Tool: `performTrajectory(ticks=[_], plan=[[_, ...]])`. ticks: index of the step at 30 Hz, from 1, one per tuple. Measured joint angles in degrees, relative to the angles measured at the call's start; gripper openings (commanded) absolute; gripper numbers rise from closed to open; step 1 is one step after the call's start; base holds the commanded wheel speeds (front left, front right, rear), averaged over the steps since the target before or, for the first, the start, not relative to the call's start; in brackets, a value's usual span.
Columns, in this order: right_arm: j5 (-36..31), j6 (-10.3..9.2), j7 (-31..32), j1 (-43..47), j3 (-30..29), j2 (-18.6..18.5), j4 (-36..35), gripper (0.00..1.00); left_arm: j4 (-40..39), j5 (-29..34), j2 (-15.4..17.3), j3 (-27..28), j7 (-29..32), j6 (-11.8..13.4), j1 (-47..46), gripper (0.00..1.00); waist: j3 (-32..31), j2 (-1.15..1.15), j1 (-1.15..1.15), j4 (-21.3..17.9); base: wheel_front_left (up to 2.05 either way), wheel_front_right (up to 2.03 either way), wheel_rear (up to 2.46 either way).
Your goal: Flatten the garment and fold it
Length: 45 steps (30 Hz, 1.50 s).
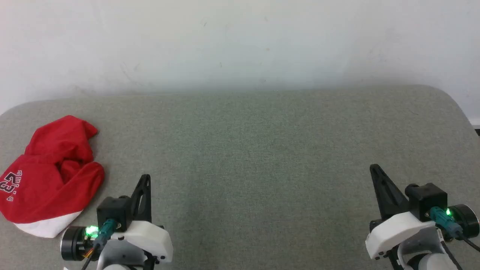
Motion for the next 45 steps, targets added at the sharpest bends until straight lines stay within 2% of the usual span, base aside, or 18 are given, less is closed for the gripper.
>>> performTrajectory(ticks=[35,36,45], plan=[[0.0,0.0,0.0,0.0,0.0,0.0,0.0,0.0,0.0,0.0,0.0,0.0,0.0,0.0,0.0,0.0,0.0,0.0,0.0,0.0,0.0,0.0,0.0],[0.0,0.0,0.0,0.0,0.0,0.0,0.0,1.0,0.0,0.0,0.0,0.0,0.0,0.0,0.0,1.0,0.0,0.0,0.0,0.0,0.0,0.0,0.0],[0.3,0.0,-0.3,0.3,-0.4,0.0,0.0,1.0,0.3,-0.6,0.0,-0.4,-0.5,0.0,0.0,1.0,0.0,0.0,0.0,-0.1,0.0,0.0,0.0]])
